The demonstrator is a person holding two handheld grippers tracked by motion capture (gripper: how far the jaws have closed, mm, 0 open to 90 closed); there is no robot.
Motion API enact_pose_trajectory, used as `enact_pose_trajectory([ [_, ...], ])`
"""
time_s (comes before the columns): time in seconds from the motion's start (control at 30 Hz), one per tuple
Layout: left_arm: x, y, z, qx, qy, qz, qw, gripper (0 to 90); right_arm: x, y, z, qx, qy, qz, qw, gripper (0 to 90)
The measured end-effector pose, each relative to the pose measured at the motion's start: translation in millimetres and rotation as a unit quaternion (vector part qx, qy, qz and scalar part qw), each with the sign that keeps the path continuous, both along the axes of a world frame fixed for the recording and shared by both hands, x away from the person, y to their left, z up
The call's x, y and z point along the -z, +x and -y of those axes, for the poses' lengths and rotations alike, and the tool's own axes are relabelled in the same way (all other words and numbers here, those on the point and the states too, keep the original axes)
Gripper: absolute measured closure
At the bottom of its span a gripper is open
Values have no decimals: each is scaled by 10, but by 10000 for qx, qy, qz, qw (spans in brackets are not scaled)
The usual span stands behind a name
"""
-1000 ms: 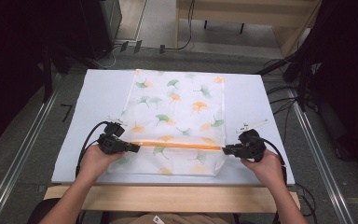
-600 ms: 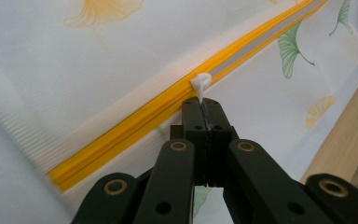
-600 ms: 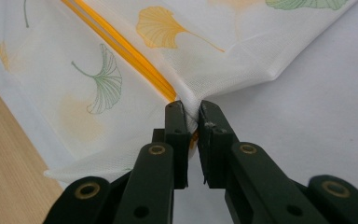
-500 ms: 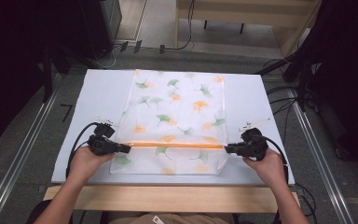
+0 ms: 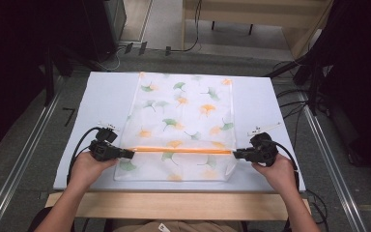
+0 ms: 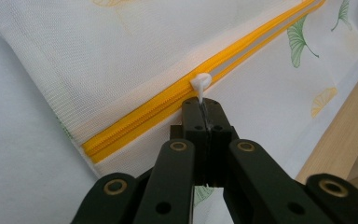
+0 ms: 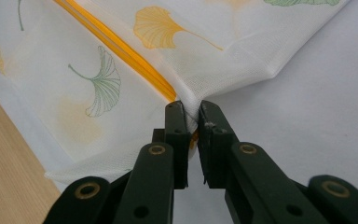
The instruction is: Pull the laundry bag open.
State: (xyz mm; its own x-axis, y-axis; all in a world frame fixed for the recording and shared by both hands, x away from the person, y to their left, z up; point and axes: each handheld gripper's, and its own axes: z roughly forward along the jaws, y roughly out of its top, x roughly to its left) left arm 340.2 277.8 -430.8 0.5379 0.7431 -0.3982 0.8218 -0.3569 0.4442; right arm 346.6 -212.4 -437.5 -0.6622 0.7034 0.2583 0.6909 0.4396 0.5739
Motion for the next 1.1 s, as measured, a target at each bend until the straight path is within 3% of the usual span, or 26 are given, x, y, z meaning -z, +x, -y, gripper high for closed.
enact_pose_trajectory([
  [0.7, -1, -2, -48, -23, -108, -64, 9999, 900, -1, 8, 23, -24, 35, 49, 10000, 848],
  [1.1, -6, -71, -263, -194, -103, -47, 9997, 900, 2, 10, 27, 8, 17, 44, 10000, 847],
])
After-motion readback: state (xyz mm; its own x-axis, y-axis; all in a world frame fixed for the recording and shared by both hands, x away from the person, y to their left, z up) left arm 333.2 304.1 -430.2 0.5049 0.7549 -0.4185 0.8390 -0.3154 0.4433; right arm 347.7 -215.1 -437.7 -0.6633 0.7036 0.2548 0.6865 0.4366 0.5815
